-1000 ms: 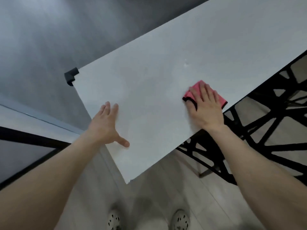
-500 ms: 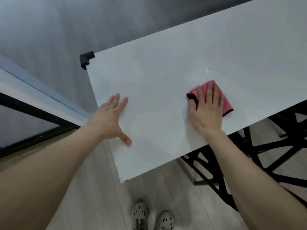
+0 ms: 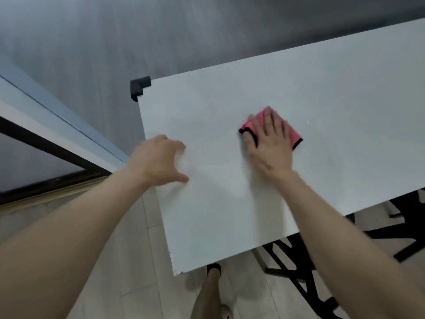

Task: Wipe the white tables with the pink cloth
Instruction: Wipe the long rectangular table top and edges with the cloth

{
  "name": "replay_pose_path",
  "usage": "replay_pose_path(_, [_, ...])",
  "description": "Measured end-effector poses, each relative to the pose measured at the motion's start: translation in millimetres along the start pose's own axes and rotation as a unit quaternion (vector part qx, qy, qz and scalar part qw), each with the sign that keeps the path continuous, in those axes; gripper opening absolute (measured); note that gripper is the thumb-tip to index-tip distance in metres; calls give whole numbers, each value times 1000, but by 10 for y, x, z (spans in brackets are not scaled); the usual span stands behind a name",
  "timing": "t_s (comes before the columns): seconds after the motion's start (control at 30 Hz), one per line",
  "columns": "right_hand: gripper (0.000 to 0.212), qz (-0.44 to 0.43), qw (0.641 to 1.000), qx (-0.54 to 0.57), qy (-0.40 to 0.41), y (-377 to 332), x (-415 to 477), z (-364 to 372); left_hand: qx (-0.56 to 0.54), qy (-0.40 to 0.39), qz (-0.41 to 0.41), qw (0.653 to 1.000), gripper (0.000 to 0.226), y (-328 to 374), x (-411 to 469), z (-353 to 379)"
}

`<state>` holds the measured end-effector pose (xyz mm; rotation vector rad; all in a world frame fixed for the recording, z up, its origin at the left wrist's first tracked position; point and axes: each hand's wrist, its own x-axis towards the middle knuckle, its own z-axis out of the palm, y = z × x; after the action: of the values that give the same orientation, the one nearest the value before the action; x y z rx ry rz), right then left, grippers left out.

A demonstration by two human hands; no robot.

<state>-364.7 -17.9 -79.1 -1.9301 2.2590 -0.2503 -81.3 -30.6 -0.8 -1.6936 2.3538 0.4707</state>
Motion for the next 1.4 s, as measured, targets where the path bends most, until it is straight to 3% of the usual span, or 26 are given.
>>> replay_pose_path(0.03, [62,-36,999,0,16,-181,-147,93,7,15,2,1000,108,-41,114,-87])
replay_pose_path(0.07, [62,-116,993,-5,12,-381,-382,210,16,12,3,1000,117,-85,243,-153])
replay_pose_path(0.13, [63,-306,951,-23,-47,-603,-854,363,33,-34,-14,999,158,-123,519,-237])
replay_pose_path(0.2, [62,-400,912,-29,-89,-451,-727,299,44,-87,-22,995,184,-148,721,-251])
replay_pose_path(0.27, [60,-341,936,-22,-80,-170,-31,162,40,-114,-21,992,191,-209,830,-236])
replay_pose_path(0.33, [60,-155,986,-22,-54,89,743,-54,34,-117,-16,992,192,-266,856,-188])
replay_pose_path(0.4, [61,-25,999,-19,-39,172,1191,-147,35,-108,-16,993,192,-281,857,-155])
replay_pose_path(0.47, [62,-26,999,-28,-15,-114,1073,-23,32,-108,-10,994,192,-260,866,-157])
replay_pose_path(0.53, [62,-191,981,-17,-30,-516,510,186,36,-105,-9,994,192,-230,865,-190])
replay_pose_path(0.6, [61,-410,906,-19,-106,-648,82,249,44,-115,-11,992,190,-208,855,-223])
replay_pose_path(0.63, [61,-480,867,-14,-133,-549,184,187,48,-122,-14,991,191,-191,852,-228])
replay_pose_path(0.67, [61,-495,857,3,-143,-388,462,117,49,-124,-20,991,192,-181,857,-226])
replay_pose_path(0.73, [61,-356,924,30,-134,-34,1153,-37,44,-127,-28,991,194,-187,868,-216])
replay_pose_path(0.8, [59,-131,989,0,-64,148,1645,-204,42,-130,-28,990,193,-194,879,-199])
replay_pose_path(0.87, [61,6,1000,-22,-18,-144,1652,-106,41,-134,-28,990,193,-188,872,-198])
replay_pose_path(0.9, [62,-10,1000,-17,-7,-447,1515,17,44,-135,-28,989,193,-184,875,-205])
replay_pose_path(0.97, [63,-172,984,15,-43,-1034,1141,224,51,-135,-29,989,192,-191,876,-222])
replay_pose_path(1.03, [62,-328,942,-2,-77,-1141,1002,261,52,-137,-29,989,192,-190,864,-228])
replay_pose_path(1.07, [62,-349,935,-15,-71,-970,1146,202,50,-137,-32,989,192,-192,864,-223])
replay_pose_path(1.1, [63,-313,948,-19,-61,-708,1340,142,46,-138,-34,989,192,-199,864,-214])
replay_pose_path(1.17, [62,-130,990,-16,-47,-90,1690,-45,38,-138,-32,989,192,-221,874,-187])
replay_pose_path(1.23, [64,52,998,-16,-22,244,1864,-198,32,-135,-30,990,191,-239,874,-161])
replay_pose_path(1.27, [64,91,996,-20,0,152,1902,-179,28,-134,-29,990,191,-247,870,-157])
replay_pose_path(1.33, [64,38,999,-30,19,-483,1906,17,26,-133,-29,990,190,-260,866,-152])
replay_pose_path(1.4, [63,-160,985,-42,-37,-1187,1820,218,30,-133,-31,990,191,-259,877,-155])
